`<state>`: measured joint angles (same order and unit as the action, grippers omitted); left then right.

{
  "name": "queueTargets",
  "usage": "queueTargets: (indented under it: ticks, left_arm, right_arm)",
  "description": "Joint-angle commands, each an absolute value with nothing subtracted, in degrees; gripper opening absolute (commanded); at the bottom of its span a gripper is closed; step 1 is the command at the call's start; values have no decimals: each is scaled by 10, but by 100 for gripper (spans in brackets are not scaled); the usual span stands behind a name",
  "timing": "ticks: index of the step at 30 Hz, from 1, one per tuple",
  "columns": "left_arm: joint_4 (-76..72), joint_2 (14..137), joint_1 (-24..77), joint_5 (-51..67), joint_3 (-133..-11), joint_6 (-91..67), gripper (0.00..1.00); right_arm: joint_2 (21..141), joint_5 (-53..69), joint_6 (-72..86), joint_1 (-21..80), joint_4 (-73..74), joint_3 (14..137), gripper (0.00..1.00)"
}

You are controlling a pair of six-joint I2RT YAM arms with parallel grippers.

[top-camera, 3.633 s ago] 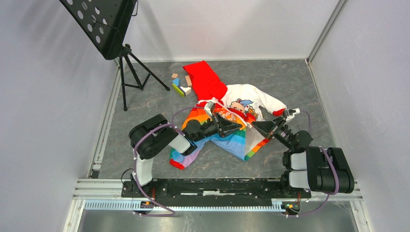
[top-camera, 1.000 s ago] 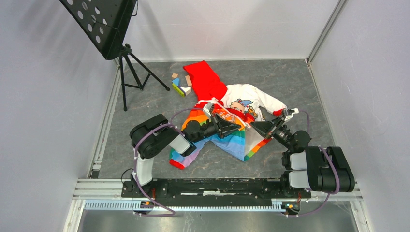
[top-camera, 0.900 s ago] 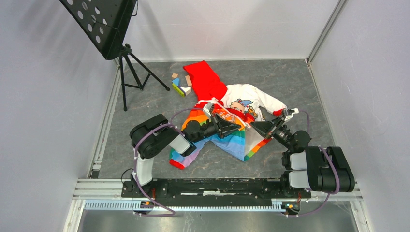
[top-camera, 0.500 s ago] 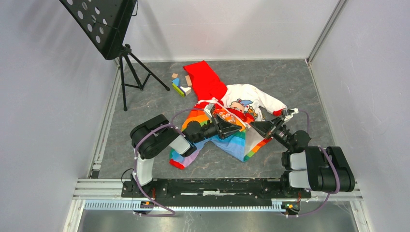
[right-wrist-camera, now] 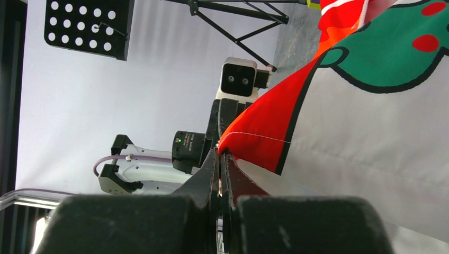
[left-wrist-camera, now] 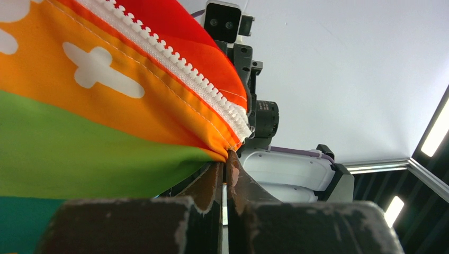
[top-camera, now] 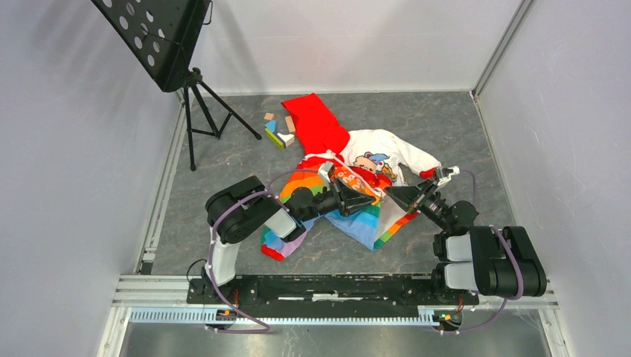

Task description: Zip up the jacket

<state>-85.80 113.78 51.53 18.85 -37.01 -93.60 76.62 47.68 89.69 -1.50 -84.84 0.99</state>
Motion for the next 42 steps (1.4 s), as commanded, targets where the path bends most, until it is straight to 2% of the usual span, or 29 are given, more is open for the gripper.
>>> queueTargets:
  ticks: [1, 8, 12, 14, 19, 21, 31, 39, 42]
  left_arm:
    - [-890, 1151, 521, 208, -382, -964, 2]
    - [-847, 1146, 523, 231, -395, -952, 2]
    - [-807, 1132, 524, 255, -407, -929, 2]
    - [-786, 1123, 525, 262, -404, -916, 2]
    - [-751, 1097, 525, 264, -392, -886, 2]
    - [-731, 1083, 529, 261, -392, -870, 2]
    - [-649, 1064, 550, 260, -416, -823, 2]
    - [-628, 1096, 554, 259, -428, -820, 2]
    - [-613, 1104, 562, 255, -445, -815, 2]
  right_arm:
    - [753, 490, 882, -11, -1033, -46, 0]
    - [718, 521, 838, -10, -950, -30, 0]
    - [680, 553, 771, -10, -823, -5, 0]
    - [652, 565, 717, -10, -718, 24, 0]
    - [578, 550, 483, -10, -331, 107, 0]
    - [567, 538, 438, -10, -254, 130, 0]
    - [546, 528, 457, 14, -241, 139, 0]
    - [519, 510, 519, 32, -292, 106, 0]
    - [525, 505, 567, 44, -359, 71, 0]
